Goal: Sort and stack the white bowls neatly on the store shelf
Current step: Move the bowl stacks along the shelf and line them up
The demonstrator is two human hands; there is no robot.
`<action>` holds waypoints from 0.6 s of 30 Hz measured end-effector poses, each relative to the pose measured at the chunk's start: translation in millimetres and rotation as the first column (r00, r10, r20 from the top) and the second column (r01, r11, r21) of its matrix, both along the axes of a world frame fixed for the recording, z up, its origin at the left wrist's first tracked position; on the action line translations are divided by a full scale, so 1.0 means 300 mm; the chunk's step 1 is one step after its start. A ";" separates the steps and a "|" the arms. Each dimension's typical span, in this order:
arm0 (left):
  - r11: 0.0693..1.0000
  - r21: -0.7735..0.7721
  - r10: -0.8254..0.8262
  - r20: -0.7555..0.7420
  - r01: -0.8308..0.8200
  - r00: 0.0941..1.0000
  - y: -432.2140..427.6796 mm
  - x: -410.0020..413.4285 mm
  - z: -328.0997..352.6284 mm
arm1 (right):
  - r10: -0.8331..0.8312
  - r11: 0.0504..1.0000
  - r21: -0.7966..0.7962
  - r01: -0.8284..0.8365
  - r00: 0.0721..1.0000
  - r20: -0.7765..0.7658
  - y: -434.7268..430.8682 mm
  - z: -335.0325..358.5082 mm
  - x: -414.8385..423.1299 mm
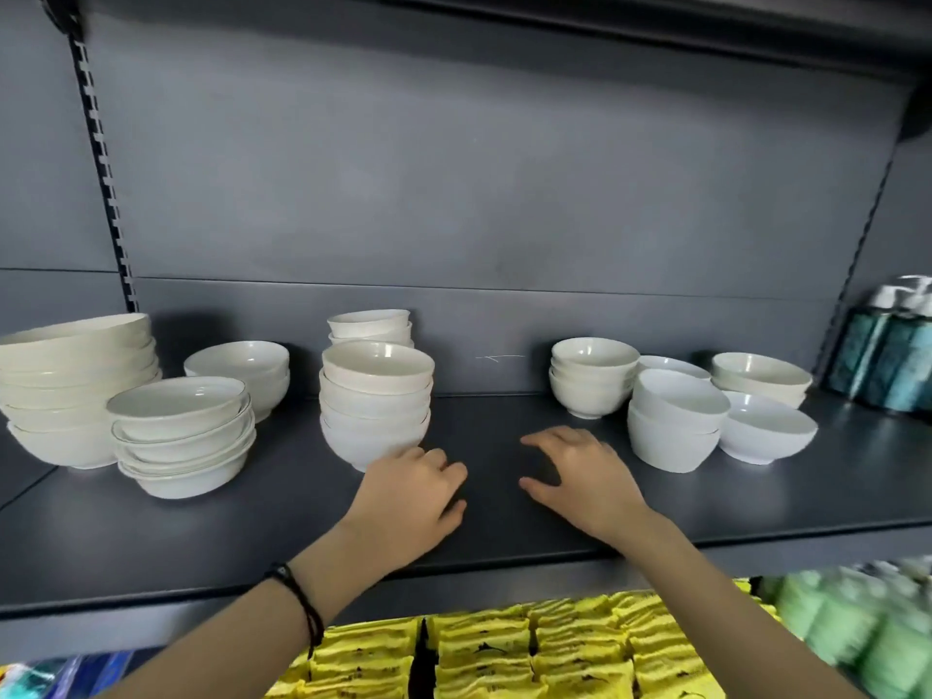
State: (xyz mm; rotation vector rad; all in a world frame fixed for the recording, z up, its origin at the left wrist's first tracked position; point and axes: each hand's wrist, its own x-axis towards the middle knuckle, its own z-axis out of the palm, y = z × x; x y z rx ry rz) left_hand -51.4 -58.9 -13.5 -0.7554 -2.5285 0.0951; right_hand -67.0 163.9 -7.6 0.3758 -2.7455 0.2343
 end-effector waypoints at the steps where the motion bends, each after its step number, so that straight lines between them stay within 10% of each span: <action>1: 1.000 -0.021 0.005 -0.020 -0.005 1.000 0.034 -0.010 -0.004 | -0.016 1.000 0.024 0.016 1.000 -0.023 0.036 0.003 0.007; 14: 0.979 0.171 0.096 0.075 -0.108 0.992 0.563 -0.113 0.028 | 0.083 0.996 0.005 -0.086 0.949 -0.305 0.577 -0.002 0.004; 18: 0.802 0.576 -0.121 0.416 -0.158 0.901 0.679 -0.130 0.014 | 0.105 0.969 -0.174 -0.173 0.933 -0.345 0.683 -0.015 -0.007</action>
